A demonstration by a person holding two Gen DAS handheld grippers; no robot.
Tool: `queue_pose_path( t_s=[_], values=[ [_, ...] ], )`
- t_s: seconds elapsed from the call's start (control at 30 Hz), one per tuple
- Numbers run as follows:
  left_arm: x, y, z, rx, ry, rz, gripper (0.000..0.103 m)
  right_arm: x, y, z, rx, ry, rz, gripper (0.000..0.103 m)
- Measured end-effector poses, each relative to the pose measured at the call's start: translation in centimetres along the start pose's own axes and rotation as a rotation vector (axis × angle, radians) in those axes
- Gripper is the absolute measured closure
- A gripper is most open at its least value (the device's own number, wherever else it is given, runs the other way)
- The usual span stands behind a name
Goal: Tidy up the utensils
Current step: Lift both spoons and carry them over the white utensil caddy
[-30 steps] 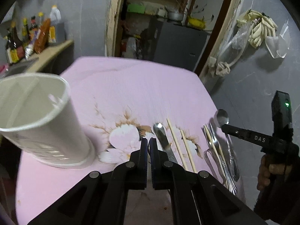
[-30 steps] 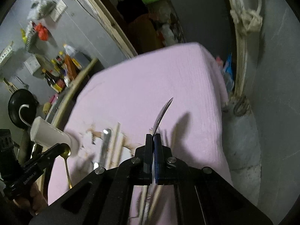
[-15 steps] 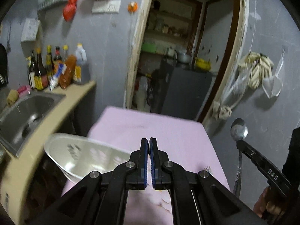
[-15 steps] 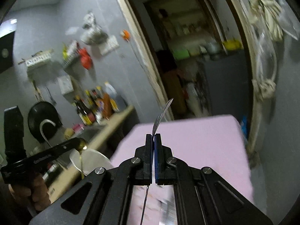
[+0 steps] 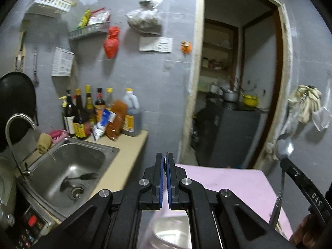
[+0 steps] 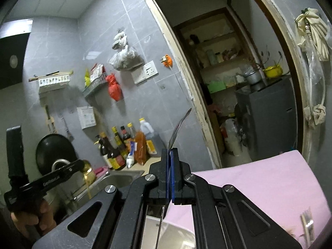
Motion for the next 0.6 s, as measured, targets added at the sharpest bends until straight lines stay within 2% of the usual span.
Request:
queue_pose_path(
  t_s=[0.1, 0.3, 0.6],
  values=[
    [0.4, -1.7, 1.4, -0.022, 0.015, -0.011, 0.1, 1.7, -1.5, -0.2, 0.065, 0.006, -0.027, 0.101],
    [2.7, -4.1, 1.3, -0.056, -0.013, -0.04, 0.1, 4.8, -2.5, -1.0, 0.172, 0.09, -0.042, 0.101],
    [6.3, -4.9, 0.0, -0.054, -0.06, -0.072, 0.1, 6.3, -1.9, 0.1, 0.181, 0.214, -0.053, 0.101]
  ],
)
Point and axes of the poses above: each gripper's, at about its wrist camera, not at the fingertips, and y roughly against the way its jaws point, z to its left, x to its underside, the point moved 8 cm from there along -y, roughly the way its jaws point, and after that the axes turned 1 degree about -x, right-handed, at the moved point
